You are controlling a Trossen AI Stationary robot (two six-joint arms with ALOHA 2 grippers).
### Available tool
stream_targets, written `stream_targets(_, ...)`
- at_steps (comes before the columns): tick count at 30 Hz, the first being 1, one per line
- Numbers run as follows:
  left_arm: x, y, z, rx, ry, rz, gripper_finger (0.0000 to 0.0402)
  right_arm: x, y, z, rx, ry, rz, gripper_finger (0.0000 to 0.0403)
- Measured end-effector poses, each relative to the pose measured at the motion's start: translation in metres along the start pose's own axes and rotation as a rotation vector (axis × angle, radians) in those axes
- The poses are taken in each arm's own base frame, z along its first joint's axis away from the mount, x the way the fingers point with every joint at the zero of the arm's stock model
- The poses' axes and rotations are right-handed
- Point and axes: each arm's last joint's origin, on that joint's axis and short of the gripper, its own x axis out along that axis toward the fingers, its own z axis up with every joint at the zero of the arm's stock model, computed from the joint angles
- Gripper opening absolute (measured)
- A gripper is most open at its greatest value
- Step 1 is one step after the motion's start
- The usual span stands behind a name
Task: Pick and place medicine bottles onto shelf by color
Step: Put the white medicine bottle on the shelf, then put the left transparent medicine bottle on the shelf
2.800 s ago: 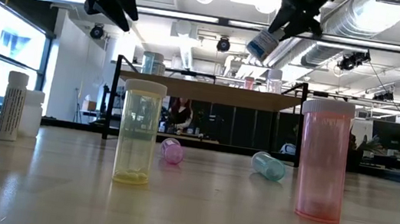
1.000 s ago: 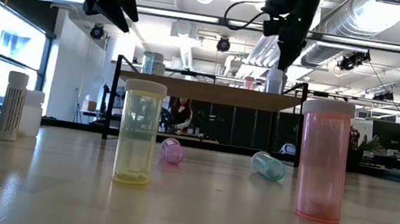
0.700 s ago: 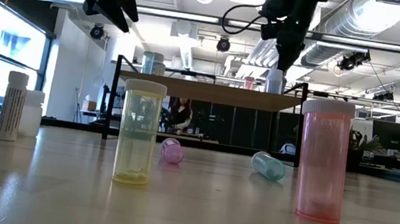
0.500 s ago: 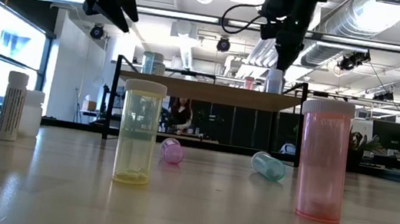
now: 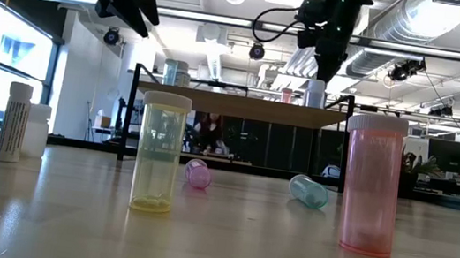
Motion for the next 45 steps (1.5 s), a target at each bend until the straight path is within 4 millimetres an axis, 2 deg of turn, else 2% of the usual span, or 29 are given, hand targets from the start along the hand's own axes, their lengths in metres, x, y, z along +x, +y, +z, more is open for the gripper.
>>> stream_targets(10, 0.000, 0.000, 0.000, 0.000, 0.000, 0.000, 0.0197, -0.006, -0.002, 0.004, 0.001, -0.030, -0.016, 0.0206)
stream_targets(18, 0.000, 0.000, 0.000, 0.000, 0.001, 0.000, 0.0197, -0.019, -0.006, 0.006, -0.003, -0.046, -0.079, 0.0212)
stream_targets(27, 0.000, -0.004, -0.004, 0.025, 0.029, -0.004, 0.0197, -0.052, -0.006, 0.011, 0.076, -0.124, -0.120, 0.0213)
stream_targets(32, -0.001, -0.014, -0.015, 0.085, 0.090, -0.020, 0.0197, -0.071, -0.002, 0.010, 0.118, -0.164, -0.084, 0.0213)
stream_targets(38, -0.002, -0.028, -0.028, 0.100, 0.142, -0.032, 0.0197, -0.081, 0.000, 0.007, 0.167, -0.174, -0.015, 0.0213)
stream_targets(45, 0.021, -0.027, -0.060, 0.016, 0.272, 0.036, 0.0197, -0.092, 0.006, 0.006, 0.173, -0.183, -0.016, 0.0213)
